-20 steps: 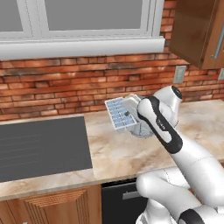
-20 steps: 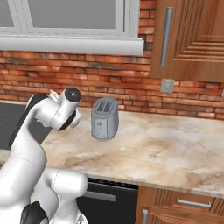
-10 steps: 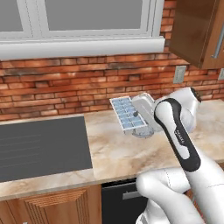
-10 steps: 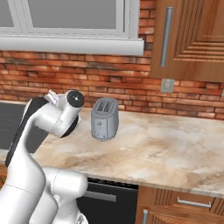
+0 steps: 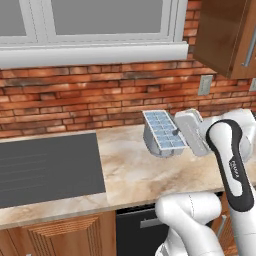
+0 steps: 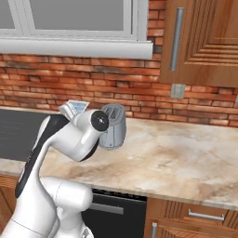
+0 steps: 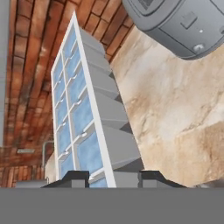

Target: The ice cube tray has been filled with water. Take the tray and place it in the freezer to make ice. Close the freezer door after placing the tray.

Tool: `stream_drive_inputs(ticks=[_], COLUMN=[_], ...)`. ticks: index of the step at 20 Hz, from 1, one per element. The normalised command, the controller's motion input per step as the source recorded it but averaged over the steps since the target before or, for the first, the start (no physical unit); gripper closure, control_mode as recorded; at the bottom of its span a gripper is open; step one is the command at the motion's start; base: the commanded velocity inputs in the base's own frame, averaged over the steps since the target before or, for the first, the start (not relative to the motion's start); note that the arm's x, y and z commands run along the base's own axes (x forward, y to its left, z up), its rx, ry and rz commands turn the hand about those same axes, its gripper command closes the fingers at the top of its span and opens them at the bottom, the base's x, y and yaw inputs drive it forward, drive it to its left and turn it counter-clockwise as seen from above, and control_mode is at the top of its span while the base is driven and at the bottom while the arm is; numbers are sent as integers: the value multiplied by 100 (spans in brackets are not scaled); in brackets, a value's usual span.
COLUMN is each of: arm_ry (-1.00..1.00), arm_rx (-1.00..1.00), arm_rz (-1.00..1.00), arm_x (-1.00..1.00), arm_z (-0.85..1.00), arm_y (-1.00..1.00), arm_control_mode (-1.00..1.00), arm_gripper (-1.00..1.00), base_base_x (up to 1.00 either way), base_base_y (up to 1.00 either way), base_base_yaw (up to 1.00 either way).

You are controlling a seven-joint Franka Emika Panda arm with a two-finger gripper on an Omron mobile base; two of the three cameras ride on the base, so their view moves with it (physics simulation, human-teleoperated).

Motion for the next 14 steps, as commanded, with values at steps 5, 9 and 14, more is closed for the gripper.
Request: stream_drive_inputs(ticks=[5, 9, 14], arm_ry=[1, 7, 4], arm_rx=[1, 0, 0], arm_rz=[0, 0, 0], arm_x=[0, 5, 10], arm_z=[22, 6, 0], arm_y=[-8, 0, 0], arm_control_mode=[-100, -100, -100], arm_gripper=[100, 100, 100], base_base_x=[0, 0, 0], base_base_y=[0, 0, 0], base_base_yaw=[0, 0, 0])
